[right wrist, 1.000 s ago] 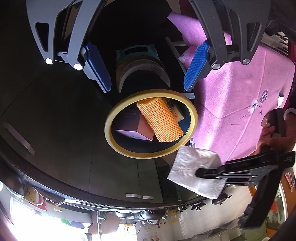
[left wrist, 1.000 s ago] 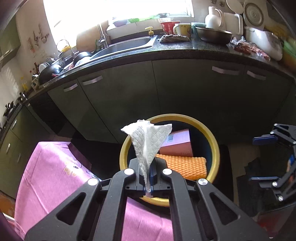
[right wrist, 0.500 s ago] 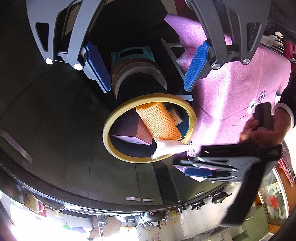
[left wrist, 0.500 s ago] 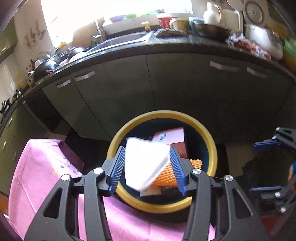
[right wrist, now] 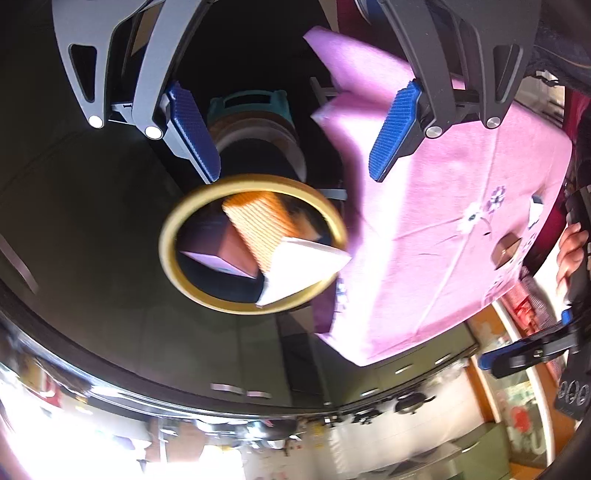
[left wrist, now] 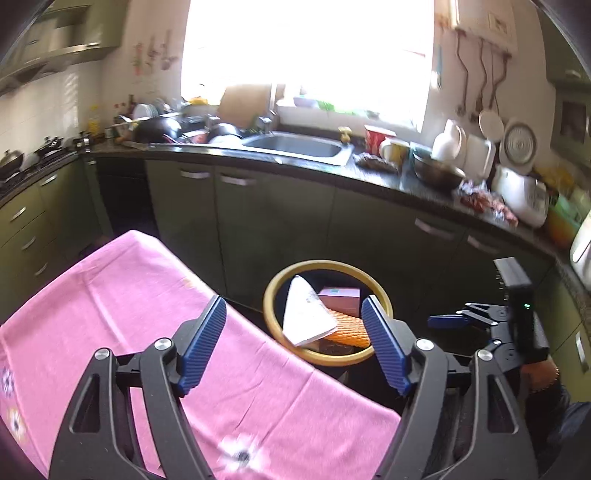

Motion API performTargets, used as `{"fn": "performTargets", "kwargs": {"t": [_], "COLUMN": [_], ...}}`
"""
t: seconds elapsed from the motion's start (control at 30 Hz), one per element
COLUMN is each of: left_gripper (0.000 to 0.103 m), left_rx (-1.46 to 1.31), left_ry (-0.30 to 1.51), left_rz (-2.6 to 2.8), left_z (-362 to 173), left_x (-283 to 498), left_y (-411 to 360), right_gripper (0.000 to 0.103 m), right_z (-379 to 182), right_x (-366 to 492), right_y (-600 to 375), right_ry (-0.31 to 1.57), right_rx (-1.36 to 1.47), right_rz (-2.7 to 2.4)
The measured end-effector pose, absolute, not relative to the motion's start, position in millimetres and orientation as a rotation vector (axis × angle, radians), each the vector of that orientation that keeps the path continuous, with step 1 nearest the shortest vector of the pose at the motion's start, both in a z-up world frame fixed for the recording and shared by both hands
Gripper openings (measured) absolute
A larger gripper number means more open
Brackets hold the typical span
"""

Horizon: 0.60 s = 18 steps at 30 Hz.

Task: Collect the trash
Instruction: 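Grasp the brown plastic tray with the right gripper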

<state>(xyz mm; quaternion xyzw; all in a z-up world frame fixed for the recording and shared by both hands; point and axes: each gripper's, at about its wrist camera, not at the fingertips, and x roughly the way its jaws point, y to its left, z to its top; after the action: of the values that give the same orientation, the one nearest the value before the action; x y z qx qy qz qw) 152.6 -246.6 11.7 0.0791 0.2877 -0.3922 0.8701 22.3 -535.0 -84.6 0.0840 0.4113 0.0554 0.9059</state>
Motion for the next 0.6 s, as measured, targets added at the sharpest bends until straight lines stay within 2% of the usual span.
{"fn": "performTargets", "kwargs": {"t": [0.2, 0.43, 0.6], "left_gripper": [0.082, 0.085, 0.088], "left_rx": [0.058, -0.075, -0.161], "left_ry": [0.543, 0.576, 0.589], "left_rz": [-0.592, -0.24, -0.083], "left_z": [20.6, 1.8, -16.2], "left_x": [113.8, 78.9, 57.3], "left_y": [-136.5, -6.7, 59.4], "right_gripper": [0.083, 0.088, 0.091], "right_z": [-60.7, -52.9, -59.0], "right_x": [56.2, 99.7, 118.5], "right_y": [-467.0, -352.7, -265.7], "right_ry": [0.815, 0.8, 0.815], "right_rx": [0.078, -0.017, -0.028], "right_rz": [0.318, 0.56, 0.675]}}
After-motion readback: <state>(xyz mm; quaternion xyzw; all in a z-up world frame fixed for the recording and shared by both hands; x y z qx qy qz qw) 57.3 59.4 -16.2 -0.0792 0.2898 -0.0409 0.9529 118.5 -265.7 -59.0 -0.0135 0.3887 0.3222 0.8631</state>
